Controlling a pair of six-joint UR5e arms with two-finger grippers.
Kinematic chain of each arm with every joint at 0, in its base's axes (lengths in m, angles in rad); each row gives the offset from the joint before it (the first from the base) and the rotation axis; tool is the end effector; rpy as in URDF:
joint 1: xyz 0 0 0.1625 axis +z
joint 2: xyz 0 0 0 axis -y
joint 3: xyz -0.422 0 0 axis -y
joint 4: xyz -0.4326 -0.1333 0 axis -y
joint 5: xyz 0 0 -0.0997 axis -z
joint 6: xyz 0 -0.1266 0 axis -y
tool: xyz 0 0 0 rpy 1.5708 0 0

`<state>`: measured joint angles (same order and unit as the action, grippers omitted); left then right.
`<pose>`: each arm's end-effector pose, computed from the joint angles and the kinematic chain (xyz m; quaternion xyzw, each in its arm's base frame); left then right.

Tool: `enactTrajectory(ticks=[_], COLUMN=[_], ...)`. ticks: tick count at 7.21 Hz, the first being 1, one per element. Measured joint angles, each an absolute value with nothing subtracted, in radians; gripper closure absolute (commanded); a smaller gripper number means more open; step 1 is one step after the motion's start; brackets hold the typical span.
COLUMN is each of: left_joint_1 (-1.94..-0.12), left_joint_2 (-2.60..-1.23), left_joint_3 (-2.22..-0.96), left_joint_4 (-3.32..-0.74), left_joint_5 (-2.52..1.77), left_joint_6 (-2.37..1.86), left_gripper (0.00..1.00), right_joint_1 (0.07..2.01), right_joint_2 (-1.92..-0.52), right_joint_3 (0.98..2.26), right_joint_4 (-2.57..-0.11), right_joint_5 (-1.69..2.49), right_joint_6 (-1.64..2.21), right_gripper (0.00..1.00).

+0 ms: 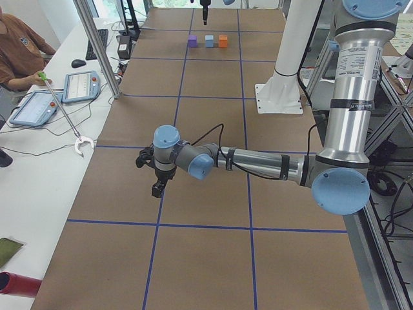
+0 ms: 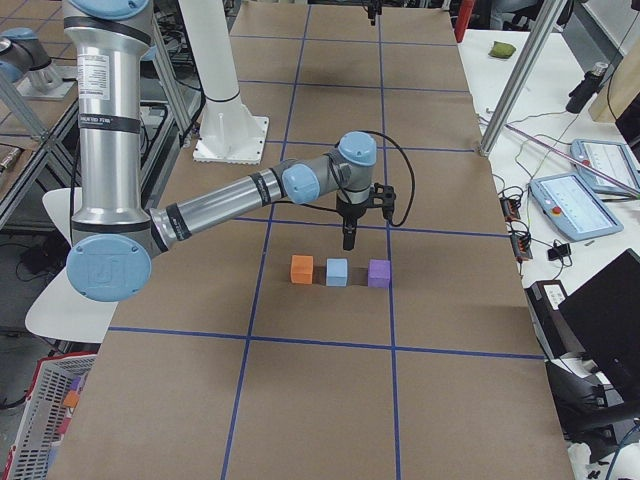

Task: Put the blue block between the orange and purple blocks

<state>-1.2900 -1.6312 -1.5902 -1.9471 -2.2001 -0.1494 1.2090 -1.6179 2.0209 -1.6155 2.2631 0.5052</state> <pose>0.1074 -0.5844 0.5972 0.1457 0.3404 0.1306 0.9197 -0.1299 -0.4915 0.4707 0.0119 -0.3734 0.0060 0.9276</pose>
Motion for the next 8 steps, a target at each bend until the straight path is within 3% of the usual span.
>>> enactTrajectory(ticks=[4,8], left_joint_1=[-1.371,-1.592], left_joint_2=[-1.594,-1.483], left_joint_3=[-1.591,-1.603], left_joint_4=[-1.927,-1.891], left_joint_5=[-2.213,-2.356], left_joint_6=[0.003,0.179], left_gripper=[0.00,0.00], right_joint_1=[1.531,1.618], right_joint_2=[-1.679,-1.776], right_joint_3=[1.875,1.828], right_joint_4=[-1.681,-1.674], right_joint_5=[2.346,2.366], right_joint_6=[-0.074,-0.200], right_gripper=[0.00,0.00])
